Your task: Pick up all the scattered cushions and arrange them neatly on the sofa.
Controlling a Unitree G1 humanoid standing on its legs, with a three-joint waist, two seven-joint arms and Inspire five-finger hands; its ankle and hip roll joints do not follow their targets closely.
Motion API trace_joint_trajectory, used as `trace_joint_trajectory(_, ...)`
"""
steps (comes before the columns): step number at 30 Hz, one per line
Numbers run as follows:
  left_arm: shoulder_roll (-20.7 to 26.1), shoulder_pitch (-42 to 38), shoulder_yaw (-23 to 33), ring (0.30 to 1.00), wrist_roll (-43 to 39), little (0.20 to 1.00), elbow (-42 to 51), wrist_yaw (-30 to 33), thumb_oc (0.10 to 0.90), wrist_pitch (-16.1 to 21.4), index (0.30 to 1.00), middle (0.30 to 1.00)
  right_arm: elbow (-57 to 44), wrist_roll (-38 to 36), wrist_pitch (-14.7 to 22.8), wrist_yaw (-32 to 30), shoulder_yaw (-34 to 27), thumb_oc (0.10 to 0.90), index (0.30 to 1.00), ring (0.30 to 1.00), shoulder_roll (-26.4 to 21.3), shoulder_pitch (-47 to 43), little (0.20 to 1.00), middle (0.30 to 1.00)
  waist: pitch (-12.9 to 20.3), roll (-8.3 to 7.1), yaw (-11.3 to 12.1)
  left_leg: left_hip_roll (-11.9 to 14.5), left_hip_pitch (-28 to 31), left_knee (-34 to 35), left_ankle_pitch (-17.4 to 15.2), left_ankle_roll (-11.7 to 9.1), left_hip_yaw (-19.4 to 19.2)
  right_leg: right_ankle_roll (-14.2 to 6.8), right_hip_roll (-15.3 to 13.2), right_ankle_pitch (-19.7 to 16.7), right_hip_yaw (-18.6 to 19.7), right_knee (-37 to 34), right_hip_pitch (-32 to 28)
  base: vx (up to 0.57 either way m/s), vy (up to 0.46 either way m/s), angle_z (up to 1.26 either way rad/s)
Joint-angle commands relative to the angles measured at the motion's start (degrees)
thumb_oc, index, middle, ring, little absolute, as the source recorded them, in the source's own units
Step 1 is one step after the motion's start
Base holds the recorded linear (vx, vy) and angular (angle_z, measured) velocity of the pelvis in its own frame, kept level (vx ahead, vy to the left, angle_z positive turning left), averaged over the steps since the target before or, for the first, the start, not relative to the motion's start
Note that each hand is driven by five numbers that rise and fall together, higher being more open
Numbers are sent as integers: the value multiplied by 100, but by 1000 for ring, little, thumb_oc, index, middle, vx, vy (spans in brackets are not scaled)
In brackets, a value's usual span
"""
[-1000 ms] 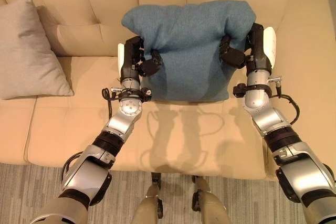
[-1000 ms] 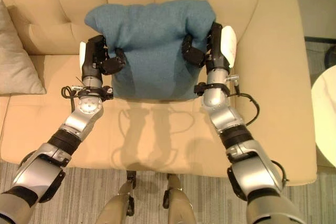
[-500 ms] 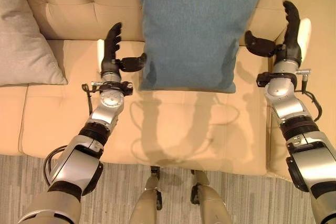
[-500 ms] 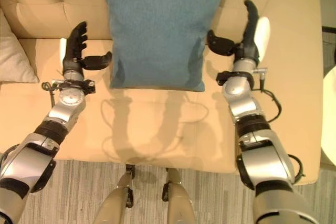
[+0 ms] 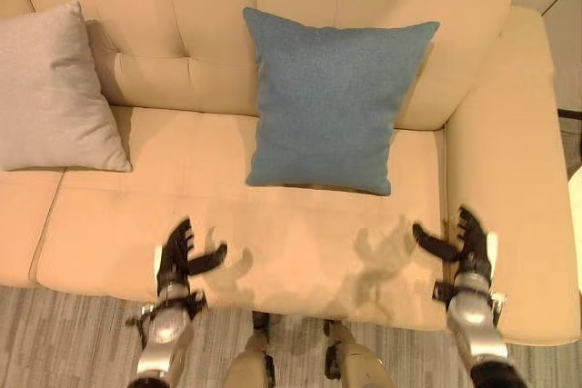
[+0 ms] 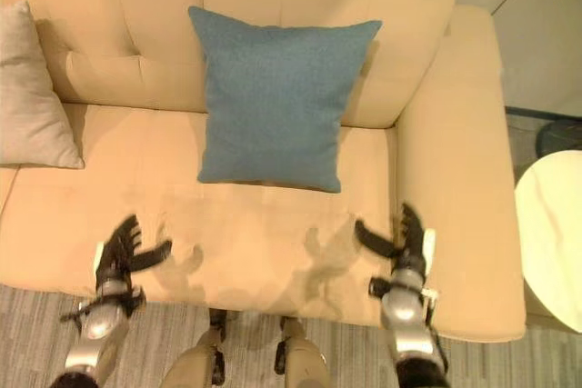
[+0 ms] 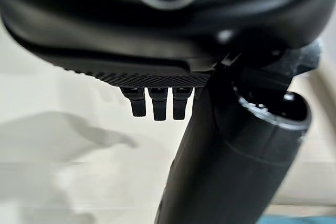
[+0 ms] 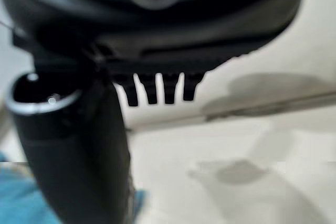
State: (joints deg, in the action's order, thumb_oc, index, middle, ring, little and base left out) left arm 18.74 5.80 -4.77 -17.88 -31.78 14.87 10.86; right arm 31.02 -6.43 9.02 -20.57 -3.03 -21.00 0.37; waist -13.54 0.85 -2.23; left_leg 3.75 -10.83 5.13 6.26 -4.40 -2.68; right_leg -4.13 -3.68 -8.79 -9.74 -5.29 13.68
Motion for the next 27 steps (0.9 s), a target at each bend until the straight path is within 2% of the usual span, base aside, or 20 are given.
trace_joint_trajectory(1, 301, -114, 135, 900, 992, 900, -558, -425, 800, 44, 900, 900, 190, 523, 307, 296, -104, 800, 900, 900, -360, 86, 900, 900, 775, -205, -18, -120, 164, -13, -259, -65, -196, -354, -92, 525, 70, 93, -455, -9, -6, -7)
trace_joint_trajectory(4, 172, 118, -49, 900, 1567, 900, -1447, -571, 800, -125, 900, 900, 586, 543, 263, 489, 15, 800, 900, 900, -149, 323, 900, 900, 845, -192, -48, -78, 428, -13, -293, -56, -251, -343, -49, 606, 85, 112, -704, 0, 0, 0)
trace_joint_trajectory(5, 167, 113, -51, 900, 1572, 900, -1461, -567, 800, -115, 900, 900, 592, 542, 268, 488, 17, 800, 900, 900, -151, 322, 900, 900, 833, -191, -46, -77, 445, -13, -299, -58, -253, -343, -47, 607, 87, 109, -721, 0, 0, 0)
trace_joint_trajectory(8, -107, 179, -98, 900, 1863, 900, -2363, -480, 800, -183, 900, 900, 1101, 357, 279, 573, 119, 800, 900, 900, 128, 474, 900, 900, 857, -179, -57, -1, 658, -13, -299, -104, -306, -290, 26, 723, 87, 72, -971, -33, -78, -5)
trace_joint_trajectory(10, -190, 115, -119, 900, 1884, 900, -2603, -386, 800, -184, 900, 900, 1358, 274, 277, 567, 172, 800, 900, 900, 186, 447, 900, 900, 816, -195, -49, 47, 643, -30, -216, -156, -305, -263, 70, 764, 83, 29, -1020, -123, -72, 3)
trace_joint_trajectory(12, -227, -42, -197, 900, 1863, 900, -2640, -312, 800, -174, 900, 900, 1595, 238, 244, 525, 260, 800, 900, 900, 174, 349, 900, 900, 684, -266, -36, 69, 403, -471, -215, -192, -308, -229, 31, 769, 46, 29, -972, -249, -73, 9)
trace_joint_trajectory(14, -259, -172, -246, 900, 1818, 900, -2579, -316, 800, -154, 900, 900, 1865, 252, 201, 491, 360, 800, 900, 900, 146, 226, 900, 900, 628, -403, -30, -59, 223, -1112, -670, -109, -262, -213, -108, 666, -18, 29, -839, -269, -55, 24)
trace_joint_trajectory(15, -259, -175, -244, 900, 1818, 900, -2579, -317, 800, -154, 900, 900, 1873, 252, 205, 491, 362, 800, 900, 900, 146, 218, 900, 900, 624, -394, -36, -49, 191, -1180, -715, -107, -253, -215, -101, 669, -25, 30, -840, -252, -22, 18)
trace_joint_trajectory(16, -297, -204, -247, 900, 1759, 900, -2515, -341, 800, -130, 900, 900, 2038, 300, 161, 507, 439, 800, 900, 900, 127, 190, 900, 900, 623, -460, -52, -189, 278, -1646, -1074, -38, -191, -218, -198, 586, -59, 48, -780, -205, 10, 8)
trace_joint_trajectory(18, -329, -189, -242, 900, 1724, 900, -2483, -342, 800, -119, 900, 900, 2151, 345, 136, 511, 468, 800, 900, 900, 115, 175, 900, 900, 649, -454, -68, -216, 355, -1861, -1211, -29, -179, -215, -205, 550, -67, 58, -768, -154, 19, 5)
trace_joint_trajectory(20, -382, -210, -230, 900, 1631, 900, -2431, -343, 800, -101, 900, 900, 2327, 490, 66, 576, 574, 800, 900, 900, 84, 114, 900, 900, 760, -396, -108, -382, 877, -2091, -1462, -32, 24, -217, -190, 420, -45, 101, -679, -159, 83, 9)
trace_joint_trajectory(22, -414, -240, -238, 900, 1587, 900, -2420, -338, 800, -83, 900, 900, 2375, 500, 58, 596, 603, 800, 900, 900, 84, 87, 900, 900, 780, -351, -148, -408, 1075, -2121, -1488, -51, 119, -230, -173, 354, -59, 124, -632, -155, 97, -5)
trace_joint_trajectory(23, -429, -336, -294, 900, 1516, 900, -2346, -329, 800, -52, 900, 900, 2385, 501, 31, 622, 624, 800, 900, 900, 98, 47, 900, 900, 837, -281, -247, -439, 1391, -1862, -1530, -26, 204, -273, -156, 227, -101, 170, -441, -223, 129, 12)
trace_joint_trajectory(26, -447, -491, -473, 900, 1598, 900, -2283, -301, 800, -48, 900, 900, 2455, 536, -29, 583, 689, 800, 900, 900, 157, -69, 900, 900, 853, -267, -351, -571, 1642, -1177, -1946, 177, 127, -415, -247, -19, -116, 203, -112, -295, 159, 26)
trace_joint_trajectory(27, -435, -540, -492, 900, 1629, 900, -2311, -273, 800, -35, 900, 900, 2456, 551, -48, 581, 718, 800, 900, 900, 169, -103, 900, 900, 821, -289, -349, -664, 1637, -1073, -1970, 249, 172, -481, -277, -131, -101, 208, 25, -322, 172, -15)
